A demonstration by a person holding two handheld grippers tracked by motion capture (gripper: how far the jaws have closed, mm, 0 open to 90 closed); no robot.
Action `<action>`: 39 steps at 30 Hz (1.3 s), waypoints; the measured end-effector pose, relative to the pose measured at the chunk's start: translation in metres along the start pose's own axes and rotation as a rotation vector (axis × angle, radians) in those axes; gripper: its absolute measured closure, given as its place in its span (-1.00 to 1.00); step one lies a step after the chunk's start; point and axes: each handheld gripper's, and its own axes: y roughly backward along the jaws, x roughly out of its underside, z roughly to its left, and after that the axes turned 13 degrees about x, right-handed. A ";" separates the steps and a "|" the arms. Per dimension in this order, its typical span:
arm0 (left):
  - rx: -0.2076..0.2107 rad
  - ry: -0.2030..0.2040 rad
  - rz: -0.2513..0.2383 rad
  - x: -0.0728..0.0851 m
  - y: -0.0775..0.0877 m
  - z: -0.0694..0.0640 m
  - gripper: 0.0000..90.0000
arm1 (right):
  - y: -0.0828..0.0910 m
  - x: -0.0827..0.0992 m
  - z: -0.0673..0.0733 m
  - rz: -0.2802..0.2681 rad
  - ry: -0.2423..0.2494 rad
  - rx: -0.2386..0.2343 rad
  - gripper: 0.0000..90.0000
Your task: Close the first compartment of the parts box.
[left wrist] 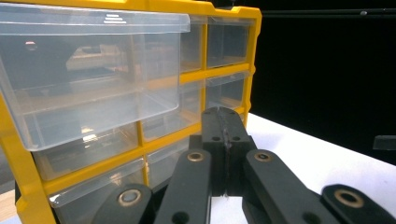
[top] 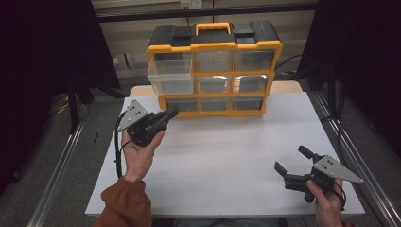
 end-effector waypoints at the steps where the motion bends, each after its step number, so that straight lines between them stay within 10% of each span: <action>1: 0.004 0.004 -0.003 0.000 -0.001 0.002 1.00 | 0.000 0.000 0.000 0.000 0.003 -0.003 -1.00; 39: -0.126 0.014 -0.005 0.003 -0.019 0.046 1.00 | 0.000 0.000 0.000 -0.004 -0.001 0.002 -1.00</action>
